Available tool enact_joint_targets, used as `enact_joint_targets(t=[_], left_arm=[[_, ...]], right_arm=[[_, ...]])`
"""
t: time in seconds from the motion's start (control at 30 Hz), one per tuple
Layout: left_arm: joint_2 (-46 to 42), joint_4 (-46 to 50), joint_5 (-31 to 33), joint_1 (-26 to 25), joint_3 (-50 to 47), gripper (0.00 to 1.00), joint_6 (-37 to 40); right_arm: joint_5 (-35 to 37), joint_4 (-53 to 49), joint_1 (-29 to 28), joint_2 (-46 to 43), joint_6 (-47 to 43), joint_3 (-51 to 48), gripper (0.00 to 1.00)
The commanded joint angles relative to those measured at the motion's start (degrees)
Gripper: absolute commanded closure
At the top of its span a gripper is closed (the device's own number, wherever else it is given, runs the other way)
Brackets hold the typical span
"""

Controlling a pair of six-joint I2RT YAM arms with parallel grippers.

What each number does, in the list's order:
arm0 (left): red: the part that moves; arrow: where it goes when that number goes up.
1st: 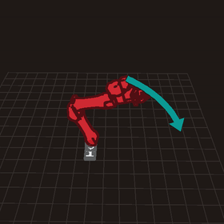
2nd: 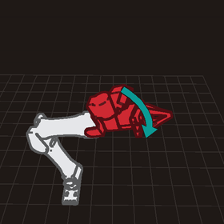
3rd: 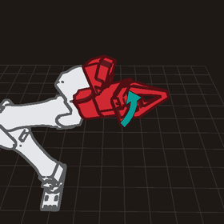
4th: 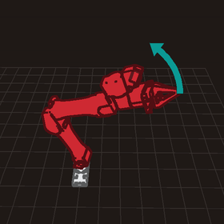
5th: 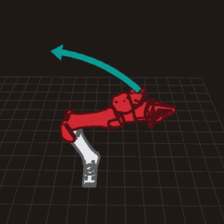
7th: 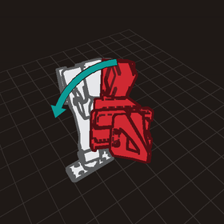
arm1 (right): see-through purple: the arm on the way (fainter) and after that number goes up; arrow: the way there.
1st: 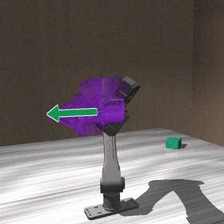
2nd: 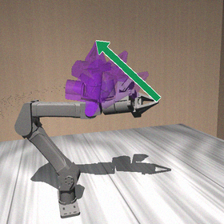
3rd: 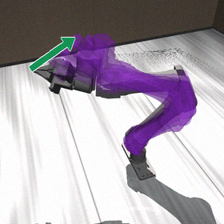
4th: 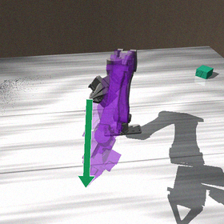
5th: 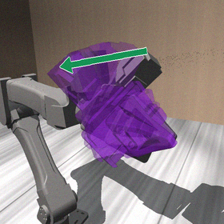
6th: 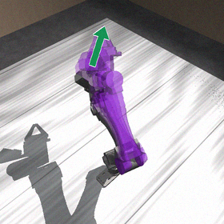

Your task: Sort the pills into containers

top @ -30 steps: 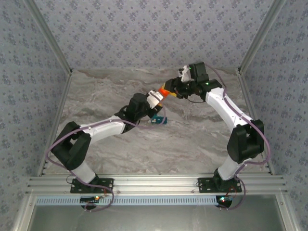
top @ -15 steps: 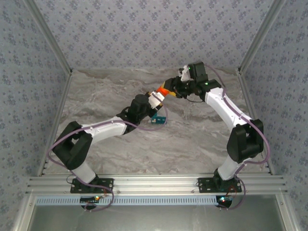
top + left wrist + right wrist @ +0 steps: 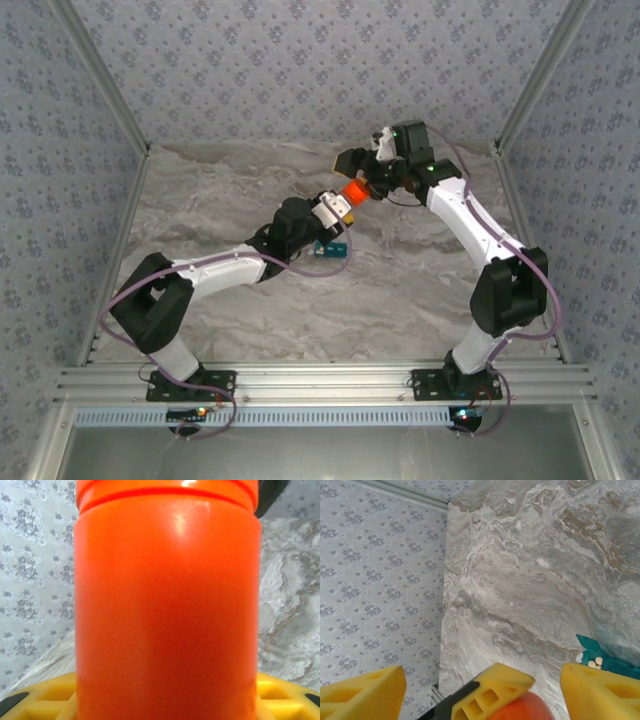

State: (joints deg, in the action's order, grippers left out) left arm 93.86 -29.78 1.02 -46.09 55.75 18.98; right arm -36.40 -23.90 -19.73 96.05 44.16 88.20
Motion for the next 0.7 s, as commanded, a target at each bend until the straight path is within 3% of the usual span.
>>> enact_joint_targets(t=[0.0, 0.3, 0.47, 0.67], left_arm=[[-0.7, -2.8, -4.9, 0.1, 0.8, 1.00, -0.2], [-3.0, -2.8, -11.9, 4.7, -0.5, 1.00, -4.5], [-4.5, -3.6, -20.9, 9.3, -1.0, 1.00, -10.4], [-4.0, -2.3, -35.2, 14.5, 1.2, 1.00, -17.8]], right_arm=[[-2.5, 1.4, 1.0, -1.8, -0.6, 1.8, 0.15], [-4.4, 2.6, 7.9, -6.5, -3.0, -2.0, 0.13], [-5.7, 2.6, 10.7, -8.4, -7.4, -4.5, 0.13], [-6.2, -0.5, 10.2, -10.3, -19.6, -4.4, 0.15]])
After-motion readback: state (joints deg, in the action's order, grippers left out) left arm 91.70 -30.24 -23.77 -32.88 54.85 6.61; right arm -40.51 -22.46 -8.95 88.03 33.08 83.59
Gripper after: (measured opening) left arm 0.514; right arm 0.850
